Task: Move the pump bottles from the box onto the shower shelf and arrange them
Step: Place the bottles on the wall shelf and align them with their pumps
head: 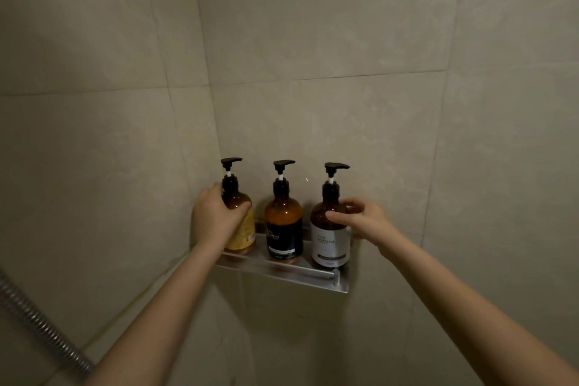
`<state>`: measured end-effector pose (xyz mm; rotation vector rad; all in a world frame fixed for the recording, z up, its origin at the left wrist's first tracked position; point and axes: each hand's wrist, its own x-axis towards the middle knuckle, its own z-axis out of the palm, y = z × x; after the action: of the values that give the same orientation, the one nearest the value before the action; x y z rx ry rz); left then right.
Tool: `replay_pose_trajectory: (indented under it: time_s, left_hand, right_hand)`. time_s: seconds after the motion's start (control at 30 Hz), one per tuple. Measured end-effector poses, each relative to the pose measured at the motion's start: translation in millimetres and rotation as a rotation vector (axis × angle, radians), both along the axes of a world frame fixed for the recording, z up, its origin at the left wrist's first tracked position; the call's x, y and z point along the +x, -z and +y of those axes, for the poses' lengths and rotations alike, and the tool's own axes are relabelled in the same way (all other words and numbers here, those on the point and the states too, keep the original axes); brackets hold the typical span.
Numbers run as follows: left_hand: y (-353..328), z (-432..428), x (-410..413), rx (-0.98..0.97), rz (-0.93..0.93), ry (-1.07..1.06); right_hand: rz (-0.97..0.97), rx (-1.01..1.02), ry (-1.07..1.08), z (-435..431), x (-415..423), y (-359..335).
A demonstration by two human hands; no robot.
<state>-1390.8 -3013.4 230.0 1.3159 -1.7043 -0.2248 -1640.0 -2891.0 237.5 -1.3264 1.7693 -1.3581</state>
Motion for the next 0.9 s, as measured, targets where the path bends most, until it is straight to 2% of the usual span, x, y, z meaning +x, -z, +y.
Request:
replay_pose_trajectory:
  time_s: [0.17,0.4,0.47,0.57,0.73,0.9]
  left_hand:
    - [10.0,-6.3,9.0,0.106,0.086,0.120]
    - [8.1,-2.0,12.1,0.016,-0.130,0.015]
    - [7.9,0.8,9.5,-0.002,-0.141,-0.006]
    - [9.6,1.4,9.6,0.023,-0.067,0.042]
    - [10.4,-7.9,19.0,0.156,0.167,0.177]
    - [6.9,-8.3,19.6,0.169,0.212,0.117]
  right_hand:
    - [0.023,0.010,0.004,-0.7,-0.4,-0.4]
    - [0.016,-0.019,-0.012,0.8,-1.7,1.4]
    - [0.022,-0.022,-0.022,1.2,-1.7,1.0]
    - [0.033,-0.009,-0.018,0.8,-1.8,-0.8]
    - [0.038,-0.005,-0.017,0.4,-1.9,-0.8]
    - [0.011,-0.017,-0.024,-0.5,-2.1,1.1]
